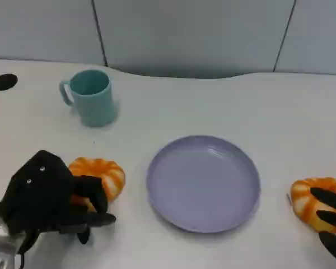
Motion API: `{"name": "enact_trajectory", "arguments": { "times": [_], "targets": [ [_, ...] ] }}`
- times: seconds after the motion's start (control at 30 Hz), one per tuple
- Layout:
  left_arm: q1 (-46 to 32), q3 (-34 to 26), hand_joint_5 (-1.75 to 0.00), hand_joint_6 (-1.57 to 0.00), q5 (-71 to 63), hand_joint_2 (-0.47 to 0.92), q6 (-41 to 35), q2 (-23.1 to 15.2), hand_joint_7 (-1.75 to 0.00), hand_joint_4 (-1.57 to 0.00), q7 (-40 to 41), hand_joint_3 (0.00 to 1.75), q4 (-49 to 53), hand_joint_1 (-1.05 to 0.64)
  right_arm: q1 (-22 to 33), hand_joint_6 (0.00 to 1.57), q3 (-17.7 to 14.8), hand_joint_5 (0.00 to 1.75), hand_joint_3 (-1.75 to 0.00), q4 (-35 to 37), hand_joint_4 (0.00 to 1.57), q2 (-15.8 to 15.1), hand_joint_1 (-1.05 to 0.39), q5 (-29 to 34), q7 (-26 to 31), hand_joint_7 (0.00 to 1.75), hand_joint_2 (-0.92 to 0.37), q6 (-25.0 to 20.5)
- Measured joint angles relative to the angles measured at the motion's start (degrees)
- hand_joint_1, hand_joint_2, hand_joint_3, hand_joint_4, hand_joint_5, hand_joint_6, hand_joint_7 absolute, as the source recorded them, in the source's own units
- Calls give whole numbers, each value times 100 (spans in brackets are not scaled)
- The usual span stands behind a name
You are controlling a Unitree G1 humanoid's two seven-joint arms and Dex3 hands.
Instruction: Grasp the bread from the table and place it into the plate.
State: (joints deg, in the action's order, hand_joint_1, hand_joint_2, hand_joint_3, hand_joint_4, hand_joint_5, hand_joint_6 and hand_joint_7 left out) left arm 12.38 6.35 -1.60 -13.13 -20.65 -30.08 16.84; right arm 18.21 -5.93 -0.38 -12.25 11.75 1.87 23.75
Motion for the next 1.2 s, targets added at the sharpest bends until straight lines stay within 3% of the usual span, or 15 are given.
{"name": "enact_trajectory", "arguments": {
  "times": [0.2,0.37,0.43,0.63,0.8,0.83,0.9,1.0,1.03,1.07,1.13,1.2],
  "targets": [
    [-216,-230,-175,-67,195,86,259,73,-175,-85,25,0,-151,-36,12,78,2,0,-36,-11,92,1,-37,9,1,0,-92,-1],
    [-388,-473,-175,-64,260,87,1795,248,-175,-86,299,1,-52,-39,12,78,14,1,-35,-31,93,20,-37,1,0,0,-92,-1],
    [-403,-485,-175,-63,91,89,2410,246,-175,-86,559,2,12,-32,13,78,14,0,-35,-30,92,25,-37,-1,0,0,-92,-1],
    [-649,-533,-175,-61,-193,89,3337,135,-175,-84,884,3,-547,-23,7,78,19,0,-35,-33,91,35,-38,15,2,0,-92,-6],
    [-701,-645,-175,-45,-105,90,3693,-117,-175,-74,828,3,-932,-41,1,78,21,1,-35,-35,92,39,-37,16,2,0,-92,-15],
    [-703,-665,-174,-34,-309,91,3803,-227,-164,-55,846,5,-1073,-49,-2,78,22,1,-35,-35,92,40,-37,15,2,0,-92,-15],
    [-687,-688,-174,-33,-1061,92,4138,-549,-141,-37,1048,5,-1288,-57,-10,78,27,1,-35,-36,92,43,-38,15,2,0,-92,-17],
    [-597,-696,-174,-33,-2046,92,4490,-983,-135,-32,1421,6,-1347,-59,-12,78,31,1,-35,-41,92,44,-38,22,2,0,-92,-46],
    [-594,-696,-126,-28,-2144,92,4522,-1014,-73,-14,1484,5,-1347,-68,-12,78,31,1,-35,-42,93,45,-38,23,2,0,-92,-62],
    [-561,-649,-106,-32,-2315,92,4534,-1050,-42,-8,1509,5,-1349,-72,-7,79,30,1,-35,-44,93,47,-37,23,5,0,-92,-76],
    [-353,-405,-63,-26,-2876,92,4447,-1344,-11,-2,1357,4,-1354,-79,-14,79,44,1,-35,-63,94,64,-37,20,7,1,-92,-85],
    [-131,-222,-39,-19,-3294,91,4207,-1616,-4,0,1078,3,-1446,-81,-11,79,49,1,-35,-75,94,70,-38,14,9,1,-92,-85]
  ]
}}
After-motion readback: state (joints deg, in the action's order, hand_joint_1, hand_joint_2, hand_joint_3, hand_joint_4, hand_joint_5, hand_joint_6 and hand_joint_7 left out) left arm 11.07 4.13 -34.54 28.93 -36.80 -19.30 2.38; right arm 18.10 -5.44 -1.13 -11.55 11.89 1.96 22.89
